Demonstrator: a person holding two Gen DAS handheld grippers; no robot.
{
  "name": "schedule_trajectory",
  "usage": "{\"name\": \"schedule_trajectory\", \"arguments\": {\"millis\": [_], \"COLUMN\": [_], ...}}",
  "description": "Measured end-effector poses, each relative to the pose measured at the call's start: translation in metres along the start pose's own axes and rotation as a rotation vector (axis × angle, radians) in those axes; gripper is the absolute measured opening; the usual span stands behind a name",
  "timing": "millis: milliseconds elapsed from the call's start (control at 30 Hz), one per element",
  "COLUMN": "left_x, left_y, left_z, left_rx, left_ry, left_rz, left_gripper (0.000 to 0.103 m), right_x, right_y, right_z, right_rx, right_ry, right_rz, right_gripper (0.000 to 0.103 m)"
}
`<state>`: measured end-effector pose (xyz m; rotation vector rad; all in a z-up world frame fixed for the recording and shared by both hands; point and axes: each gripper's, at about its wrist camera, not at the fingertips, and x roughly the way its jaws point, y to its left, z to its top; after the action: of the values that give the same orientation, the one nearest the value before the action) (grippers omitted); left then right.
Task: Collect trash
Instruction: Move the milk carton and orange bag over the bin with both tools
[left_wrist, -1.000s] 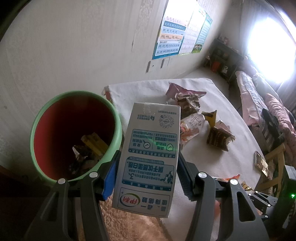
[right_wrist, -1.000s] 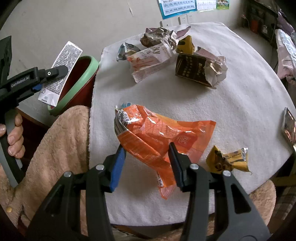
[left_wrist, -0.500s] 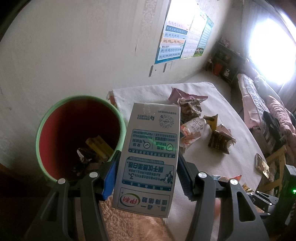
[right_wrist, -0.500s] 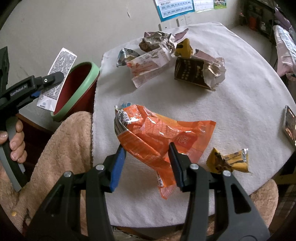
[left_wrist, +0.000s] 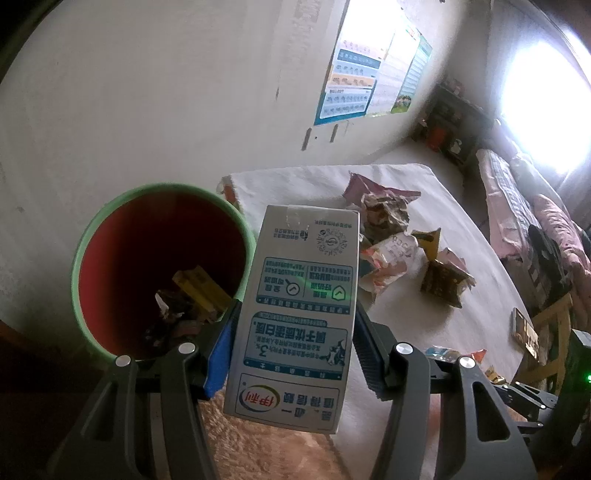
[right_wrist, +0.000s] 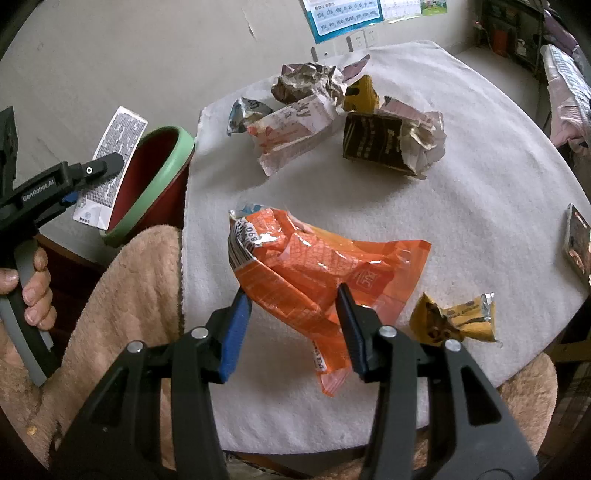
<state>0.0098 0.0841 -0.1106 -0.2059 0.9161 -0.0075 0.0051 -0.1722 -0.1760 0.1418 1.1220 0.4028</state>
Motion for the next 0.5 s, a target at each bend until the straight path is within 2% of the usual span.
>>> {"name": "schedule_trajectory", "arguments": {"millis": [300,500], "left_x": [-0.006,-0.009], "left_y": [0.035,0.065], "left_z": [0.004,0.004], "left_rx": [-0.086,-0.143], "left_ry": [-0.032,-0.041], "left_rz": [0.038,0.067], "left_gripper": [0.055,0.055], "right_x": [-0.008,-0.003], "right_y": [0.017,0.048], "right_z": [0.019,0.035], "right_rx": [-0.025,-0.08], "right_ry": [-0.034,-0.036], "right_rz": [0.011,0.039], "right_gripper": [0.046,0.046]}}
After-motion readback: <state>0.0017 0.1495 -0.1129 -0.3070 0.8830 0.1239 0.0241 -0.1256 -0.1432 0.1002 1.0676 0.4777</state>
